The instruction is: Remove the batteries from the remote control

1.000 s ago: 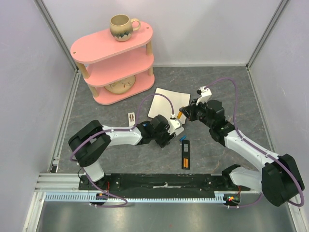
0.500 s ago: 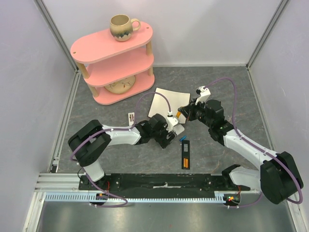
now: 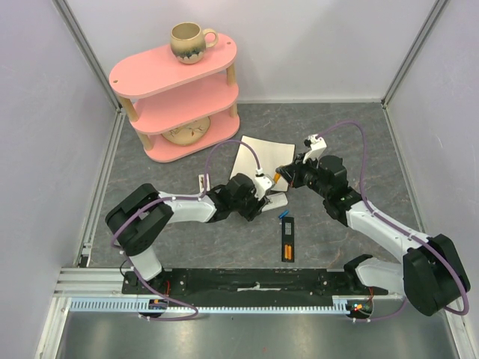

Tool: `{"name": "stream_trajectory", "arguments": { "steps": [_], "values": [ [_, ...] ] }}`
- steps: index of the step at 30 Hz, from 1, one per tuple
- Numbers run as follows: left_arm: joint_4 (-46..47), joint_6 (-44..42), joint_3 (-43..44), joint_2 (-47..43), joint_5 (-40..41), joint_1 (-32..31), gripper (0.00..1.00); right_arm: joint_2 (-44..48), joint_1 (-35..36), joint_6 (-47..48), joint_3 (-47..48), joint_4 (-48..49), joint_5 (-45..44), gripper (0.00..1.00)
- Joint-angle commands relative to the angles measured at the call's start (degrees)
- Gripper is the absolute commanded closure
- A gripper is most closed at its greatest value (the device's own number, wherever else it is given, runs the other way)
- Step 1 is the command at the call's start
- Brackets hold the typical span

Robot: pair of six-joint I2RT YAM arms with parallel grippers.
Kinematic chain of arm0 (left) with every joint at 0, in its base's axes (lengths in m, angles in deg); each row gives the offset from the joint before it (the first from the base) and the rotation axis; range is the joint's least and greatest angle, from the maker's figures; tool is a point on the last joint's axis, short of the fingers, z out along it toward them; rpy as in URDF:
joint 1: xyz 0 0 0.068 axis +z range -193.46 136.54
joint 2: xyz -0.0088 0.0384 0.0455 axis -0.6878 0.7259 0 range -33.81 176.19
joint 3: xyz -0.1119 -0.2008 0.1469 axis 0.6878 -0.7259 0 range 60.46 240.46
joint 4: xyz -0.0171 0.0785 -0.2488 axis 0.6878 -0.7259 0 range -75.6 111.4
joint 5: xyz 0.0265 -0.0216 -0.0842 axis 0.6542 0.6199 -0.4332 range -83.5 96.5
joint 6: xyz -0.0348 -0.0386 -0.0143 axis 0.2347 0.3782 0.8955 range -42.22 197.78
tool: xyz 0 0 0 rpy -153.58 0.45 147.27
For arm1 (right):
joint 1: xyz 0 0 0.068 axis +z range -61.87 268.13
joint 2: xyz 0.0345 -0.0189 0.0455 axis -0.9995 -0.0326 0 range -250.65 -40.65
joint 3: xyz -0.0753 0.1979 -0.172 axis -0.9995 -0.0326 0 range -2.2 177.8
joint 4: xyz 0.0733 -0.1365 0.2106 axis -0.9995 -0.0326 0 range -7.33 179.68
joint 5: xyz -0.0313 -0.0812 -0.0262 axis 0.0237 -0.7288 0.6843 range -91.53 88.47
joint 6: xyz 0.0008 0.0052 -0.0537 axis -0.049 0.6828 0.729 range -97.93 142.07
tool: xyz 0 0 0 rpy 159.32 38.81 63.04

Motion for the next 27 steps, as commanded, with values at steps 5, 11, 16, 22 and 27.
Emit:
{"name": "stream_trajectory", "arguments": {
  "steps": [5, 11, 16, 22, 27],
  "values": [
    [2.5, -0.6, -1.7, 1.3, -5.0, 0.7, 0.61, -0.9, 0.1, -1.4, -3.3, 5.3, 0.2, 1.00],
    [0.8, 0.0, -1.7, 0.5, -6.6, 0.7, 0.79, -0.3, 0.7, -0.8, -3.9, 5.4, -2.9, 1.00],
    [-0.8, 2.5, -1.7, 0.9, -2.8, 0.7, 0.98, 1.7, 4.2, 0.8, -3.9, 4.5, -9.7, 1.00],
    [-1.2, 9.9, -3.9, -0.4, 0.1, 0.6, 0.98, 2.5, 10.4, 3.4, -3.0, 2.8, -18.0, 1.00],
    [-1.4, 14.8, -7.1, -4.1, 4.0, 0.0, 0.98, 2.6, 12.8, 3.9, -3.1, 4.2, -21.7, 1.00]
  ]
}}
